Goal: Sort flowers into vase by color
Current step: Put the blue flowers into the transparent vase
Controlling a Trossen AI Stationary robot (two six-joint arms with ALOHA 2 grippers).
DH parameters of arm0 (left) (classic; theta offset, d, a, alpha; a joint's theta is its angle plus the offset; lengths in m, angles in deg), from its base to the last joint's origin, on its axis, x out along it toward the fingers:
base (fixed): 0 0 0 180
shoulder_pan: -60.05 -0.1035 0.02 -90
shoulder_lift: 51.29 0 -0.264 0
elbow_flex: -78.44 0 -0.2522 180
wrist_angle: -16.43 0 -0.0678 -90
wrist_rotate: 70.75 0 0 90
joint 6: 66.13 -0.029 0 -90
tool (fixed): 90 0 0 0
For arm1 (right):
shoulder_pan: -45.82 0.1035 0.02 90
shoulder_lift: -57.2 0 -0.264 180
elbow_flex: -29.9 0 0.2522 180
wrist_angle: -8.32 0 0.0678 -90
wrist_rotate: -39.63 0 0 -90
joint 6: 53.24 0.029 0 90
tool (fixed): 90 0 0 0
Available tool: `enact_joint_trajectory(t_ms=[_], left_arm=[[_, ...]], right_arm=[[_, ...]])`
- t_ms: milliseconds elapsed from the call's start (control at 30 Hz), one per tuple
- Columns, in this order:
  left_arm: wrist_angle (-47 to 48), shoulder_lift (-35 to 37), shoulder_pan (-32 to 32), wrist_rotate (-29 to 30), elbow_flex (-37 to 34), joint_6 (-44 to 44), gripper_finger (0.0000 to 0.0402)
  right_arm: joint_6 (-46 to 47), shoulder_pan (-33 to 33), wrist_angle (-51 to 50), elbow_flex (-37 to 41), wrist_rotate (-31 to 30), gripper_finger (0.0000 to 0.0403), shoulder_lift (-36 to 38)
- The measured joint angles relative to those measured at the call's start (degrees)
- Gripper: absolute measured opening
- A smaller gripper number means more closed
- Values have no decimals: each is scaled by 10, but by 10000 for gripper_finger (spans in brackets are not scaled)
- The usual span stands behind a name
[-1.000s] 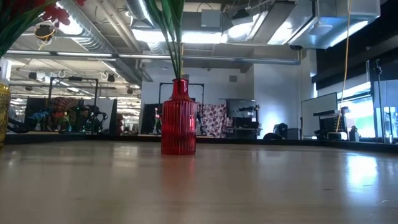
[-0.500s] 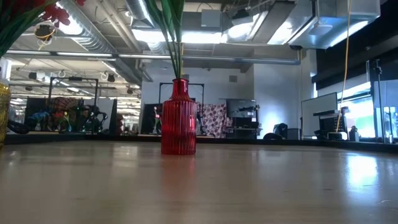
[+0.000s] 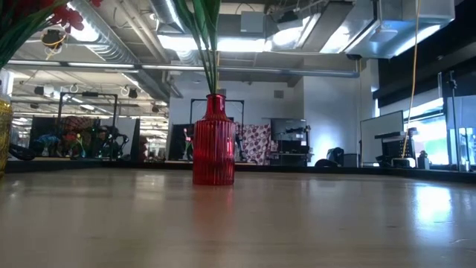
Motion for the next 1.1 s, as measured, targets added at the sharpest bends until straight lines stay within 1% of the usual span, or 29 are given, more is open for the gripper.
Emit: enact_joint_trajectory(t_ms=[67, 200, 267, 300, 367, 433, 600, 733, 800, 900, 1100], left_arm=[[-11, -1, 0, -13, 0, 5, 12], [-50, -12, -2, -74, 0, -15, 12], [-27, -17, -5, -84, 0, -15, 12], [1, -17, -7, -78, 0, -4, 12], [49, -13, -7, -42, 0, 25, 12], [89, -2, -7, -18, 0, 45, 12], [126, 26, 7, -4, 0, 47, 12], [180, 47, 21, 0, 0, 64, 12], [205, 52, 28, 21, -2, 79, 12], [217, 55, 40, 56, -23, 97, 12], [197, 54, 58, 90, -79, 157, 12]], right_arm=[[-9, 0, 0, 0, 0, 296, 0], [-25, -1, -2, 0, 0, 296, 0], [-32, -1, -2, 0, 0, 296, 0], [-33, -1, -2, 0, 0, 296, 0], [-33, 0, -2, 0, 0, 296, 0], [-33, 0, -2, 0, 0, 296, 0], [-12, 1, 0, 0, 28, 296, 0], [5, 1, 1, 0, 51, 296, -1], [15, 1, 1, 0, 58, 296, -1], [26, 1, 3, 0, 69, 296, -2], [29, 1, 3, 0, 70, 296, -2]])
